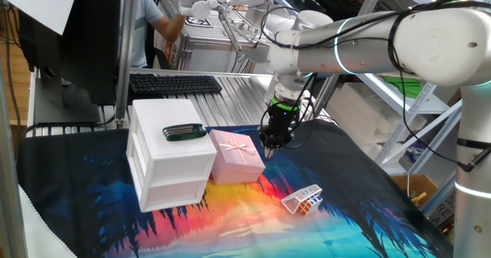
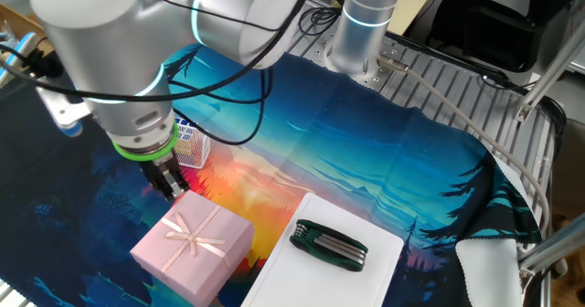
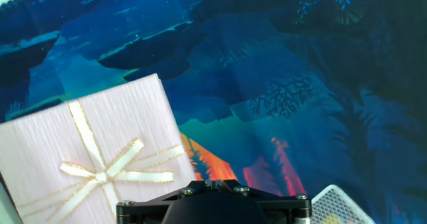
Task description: Slide the outer casing onto the gift box
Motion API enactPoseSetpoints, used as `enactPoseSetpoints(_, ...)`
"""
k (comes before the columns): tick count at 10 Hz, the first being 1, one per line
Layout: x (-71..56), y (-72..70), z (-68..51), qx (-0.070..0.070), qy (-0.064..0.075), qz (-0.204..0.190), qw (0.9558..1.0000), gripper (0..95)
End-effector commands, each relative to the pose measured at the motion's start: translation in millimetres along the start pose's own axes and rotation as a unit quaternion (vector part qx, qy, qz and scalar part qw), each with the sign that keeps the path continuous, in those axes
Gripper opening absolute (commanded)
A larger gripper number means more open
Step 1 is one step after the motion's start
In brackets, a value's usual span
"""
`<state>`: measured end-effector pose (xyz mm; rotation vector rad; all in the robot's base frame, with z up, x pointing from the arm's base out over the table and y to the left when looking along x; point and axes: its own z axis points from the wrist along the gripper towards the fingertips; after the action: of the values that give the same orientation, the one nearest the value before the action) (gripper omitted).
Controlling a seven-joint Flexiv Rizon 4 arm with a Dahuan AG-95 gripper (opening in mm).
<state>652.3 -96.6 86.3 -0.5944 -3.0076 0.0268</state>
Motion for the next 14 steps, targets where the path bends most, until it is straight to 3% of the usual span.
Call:
enactPoseSetpoints(1,-1.9,0.4,0.6,0.006,-0.013,0.008,0.9999,0.0)
enactPoseSetpoints(3,-1.9,0.4,0.6,0.003,-0.015,-0.010,0.9998,0.0)
enactPoseSetpoints(6,-1.9,0.4,0.6,-0.012,-0.031,-0.061,0.9976,0.0)
enactPoseSetpoints(11,-1.9,0.4,0.6,-0.019,-0.035,-0.083,0.9958,0.0)
enactPoseSetpoints(12,-2.1,-2.0,0.9,-0.020,-0.033,-0.083,0.9958,0.0)
enactPoseSetpoints(14,-1.6,-1.9,0.4,-0.038,-0.023,-0.080,0.9958,0.0)
